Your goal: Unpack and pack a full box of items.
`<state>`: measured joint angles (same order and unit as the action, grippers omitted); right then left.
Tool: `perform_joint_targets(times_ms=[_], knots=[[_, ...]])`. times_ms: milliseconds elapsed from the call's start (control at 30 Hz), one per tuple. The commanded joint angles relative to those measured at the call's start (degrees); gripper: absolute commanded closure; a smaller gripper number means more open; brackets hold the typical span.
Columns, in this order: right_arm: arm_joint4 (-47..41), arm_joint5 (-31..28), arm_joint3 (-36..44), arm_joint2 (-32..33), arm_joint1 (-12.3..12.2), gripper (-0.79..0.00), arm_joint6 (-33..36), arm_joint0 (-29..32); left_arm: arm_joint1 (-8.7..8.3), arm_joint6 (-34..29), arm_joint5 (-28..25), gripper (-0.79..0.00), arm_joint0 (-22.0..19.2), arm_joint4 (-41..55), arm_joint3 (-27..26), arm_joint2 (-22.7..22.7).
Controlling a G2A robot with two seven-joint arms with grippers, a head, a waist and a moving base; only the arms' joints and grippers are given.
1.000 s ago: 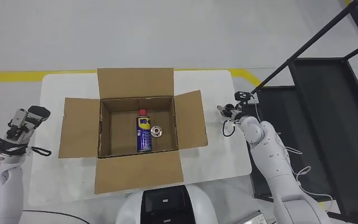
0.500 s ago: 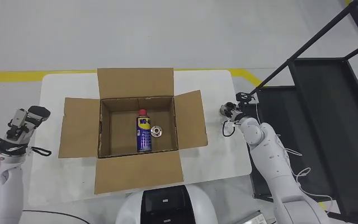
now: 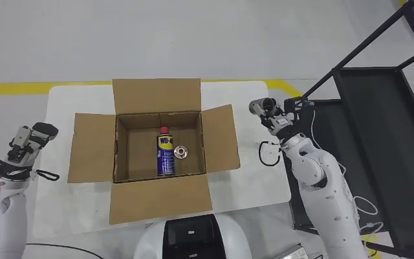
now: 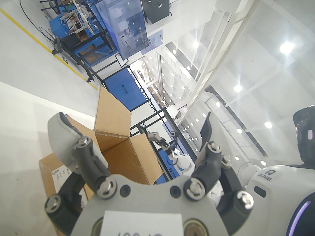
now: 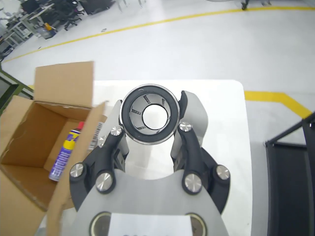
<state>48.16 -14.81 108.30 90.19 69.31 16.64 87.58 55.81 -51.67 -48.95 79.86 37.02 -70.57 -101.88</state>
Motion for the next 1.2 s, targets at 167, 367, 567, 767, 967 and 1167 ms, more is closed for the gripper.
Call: perform_joint_targets(times_ms=[167, 367, 567, 767, 967, 1167], knots=[[-1.3, -8.1, 10.0, -10.5, -0.1, 0.000, 11.4, -3.6, 0.00, 0.0, 0.0, -0.785, 0.0, 0.0, 0.0, 0.0], [-2.8, -6.4, 4.4, -26.3, 1.5, 0.000, 21.4, -15.6, 0.00, 0.0, 0.0, -0.785, 0.0, 0.0, 0.0, 0.0], [-2.5, -2.2, -6.7, -38.0, 4.2, 0.000, 23.1, -27.9, 0.00, 0.0, 0.0, -0.785, 0.0, 0.0, 0.0, 0.0], [-3.2, -0.7, -18.3, -47.0, 7.4, 0.000, 23.0, -37.2, 0.00, 0.0, 0.0, -0.785, 0.0, 0.0, 0.0, 0.0], [-3.9, -0.4, -30.3, -53.8, 11.0, 0.000, 19.8, -43.8, 0.00, 0.0, 0.0, -0.785, 0.0, 0.0, 0.0, 0.0], [-4.6, -2.3, -40.5, -58.9, 14.7, 0.000, 17.0, -48.7, 0.00, 0.0, 0.0, -0.785, 0.0, 0.0, 0.0, 0.0]])
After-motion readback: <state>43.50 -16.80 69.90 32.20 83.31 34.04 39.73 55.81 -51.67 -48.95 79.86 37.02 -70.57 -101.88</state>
